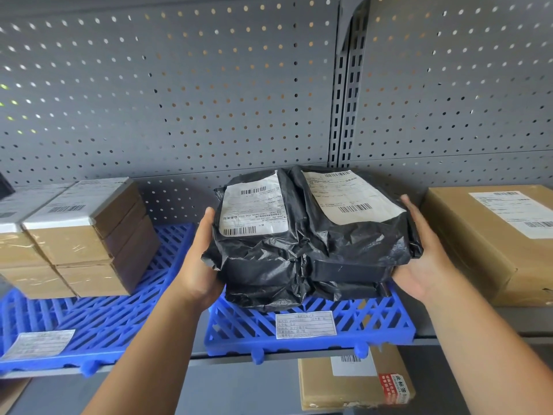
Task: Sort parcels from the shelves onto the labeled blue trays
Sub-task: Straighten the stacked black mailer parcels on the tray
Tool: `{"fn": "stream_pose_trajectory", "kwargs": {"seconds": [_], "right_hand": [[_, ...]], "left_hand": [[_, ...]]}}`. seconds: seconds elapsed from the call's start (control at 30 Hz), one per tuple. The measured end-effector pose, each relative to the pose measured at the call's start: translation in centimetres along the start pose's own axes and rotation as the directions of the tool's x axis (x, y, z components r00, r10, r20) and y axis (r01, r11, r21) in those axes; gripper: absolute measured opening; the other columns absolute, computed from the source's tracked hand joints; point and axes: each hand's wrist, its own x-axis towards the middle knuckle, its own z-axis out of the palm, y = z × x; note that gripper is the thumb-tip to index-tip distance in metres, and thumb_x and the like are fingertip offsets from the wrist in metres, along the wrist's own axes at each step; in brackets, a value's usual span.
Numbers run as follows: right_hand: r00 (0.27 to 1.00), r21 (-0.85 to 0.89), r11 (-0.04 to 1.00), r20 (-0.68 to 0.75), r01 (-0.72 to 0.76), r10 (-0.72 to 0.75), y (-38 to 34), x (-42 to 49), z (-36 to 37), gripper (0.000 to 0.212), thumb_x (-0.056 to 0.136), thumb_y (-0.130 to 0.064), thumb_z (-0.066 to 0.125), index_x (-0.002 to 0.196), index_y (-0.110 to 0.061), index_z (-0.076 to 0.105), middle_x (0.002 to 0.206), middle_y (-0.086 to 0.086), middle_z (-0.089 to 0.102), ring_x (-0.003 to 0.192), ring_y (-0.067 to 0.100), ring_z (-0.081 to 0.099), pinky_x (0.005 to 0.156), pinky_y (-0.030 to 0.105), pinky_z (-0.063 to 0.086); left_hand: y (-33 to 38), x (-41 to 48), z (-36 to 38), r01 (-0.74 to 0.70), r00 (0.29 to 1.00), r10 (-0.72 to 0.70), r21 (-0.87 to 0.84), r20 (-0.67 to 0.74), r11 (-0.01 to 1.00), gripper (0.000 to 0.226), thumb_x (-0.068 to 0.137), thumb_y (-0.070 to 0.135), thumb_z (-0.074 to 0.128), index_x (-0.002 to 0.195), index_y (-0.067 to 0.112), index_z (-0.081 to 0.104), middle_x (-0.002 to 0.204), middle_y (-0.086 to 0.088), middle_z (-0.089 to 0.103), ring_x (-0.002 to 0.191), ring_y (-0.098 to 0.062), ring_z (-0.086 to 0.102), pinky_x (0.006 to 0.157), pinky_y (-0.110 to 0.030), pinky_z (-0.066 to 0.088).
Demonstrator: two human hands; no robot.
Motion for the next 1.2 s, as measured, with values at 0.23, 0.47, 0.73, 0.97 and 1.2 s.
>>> {"fn": "stream_pose_trajectory", "kwargs": {"seconds": [0.23, 0.47, 0.73, 0.97, 1.2], "right_hand": [[0.943, -0.314, 0.895, 0.206, 0.316, -0.261, -4.0, -1.0, 0.1, 0.052, 0.102, -0.051, 0.032, 0.134, -0.025, 0.062, 0.134, -0.012, 0.066, 0.126, -0.003, 0.058, 0.107, 0.026, 0.041], [0.93, -0.672, 0.646, 0.308, 0.363, -0.202, -2.8, -1.6, 1.3, 0.045, 0.083, -0.067, 0.055, 0.118, -0.045, 0.073, 0.133, -0.037, 0.058, 0.127, -0.016, 0.048, 0.119, 0.035, 0.031], [0.893, -0.877, 0.244, 0.339, 0.413, -0.295, -2.0, -2.0, 2.6, 0.044, 0.096, -0.051, 0.055, 0.139, -0.038, 0.058, 0.153, -0.03, 0.036, 0.128, -0.015, 0.031, 0.104, 0.021, 0.026], [0.727, -0.781, 0.019, 0.572, 0.624, -0.379, -2.0, -3.4, 1.5, 0.063, 0.081, -0.071, 0.059, 0.135, -0.04, 0.061, 0.157, -0.025, 0.035, 0.15, -0.001, 0.023, 0.118, 0.028, 0.022], [0.667, -0.732, -0.14, 0.67, 0.666, -0.326, -1.0, -2.2, 1.1, 0.054, 0.086, -0.054, 0.065, 0.135, -0.031, 0.063, 0.142, -0.017, 0.054, 0.146, 0.008, 0.034, 0.119, 0.035, 0.031]], "left_hand": [[2.4, 0.6, -0.8, -0.135, 0.99, 0.138, 0.107, -0.028, 0.985, 0.063, 0.099, 0.06, 0.038, 0.153, 0.028, 0.044, 0.154, 0.007, 0.05, 0.14, -0.014, 0.049, 0.12, -0.049, 0.034], [3.6, 0.8, 0.6, -0.014, 0.999, 0.024, 0.26, -0.037, 0.965, 0.061, 0.104, 0.057, 0.029, 0.136, 0.018, 0.063, 0.128, -0.009, 0.072, 0.121, -0.028, 0.067, 0.109, -0.049, 0.046], [4.9, 1.5, -0.6, -0.014, 0.997, -0.019, 0.415, 0.075, 0.91, 0.065, 0.076, 0.065, 0.066, 0.126, 0.025, 0.073, 0.129, -0.004, 0.072, 0.123, -0.025, 0.066, 0.116, -0.052, 0.04], [6.6, -1.3, 0.1, -0.392, 0.919, 0.179, 0.78, 0.35, 0.488, 0.069, 0.069, 0.068, 0.07, 0.135, 0.052, 0.058, 0.159, 0.029, 0.031, 0.146, 0.016, 0.02, 0.118, -0.02, 0.02], [3.1, -0.6, -0.5, -0.444, 0.891, 0.123, 0.896, 0.438, 0.023, 0.091, 0.063, 0.071, 0.063, 0.149, 0.053, 0.037, 0.163, 0.021, 0.024, 0.156, -0.014, 0.01, 0.127, -0.038, 0.016]]}}
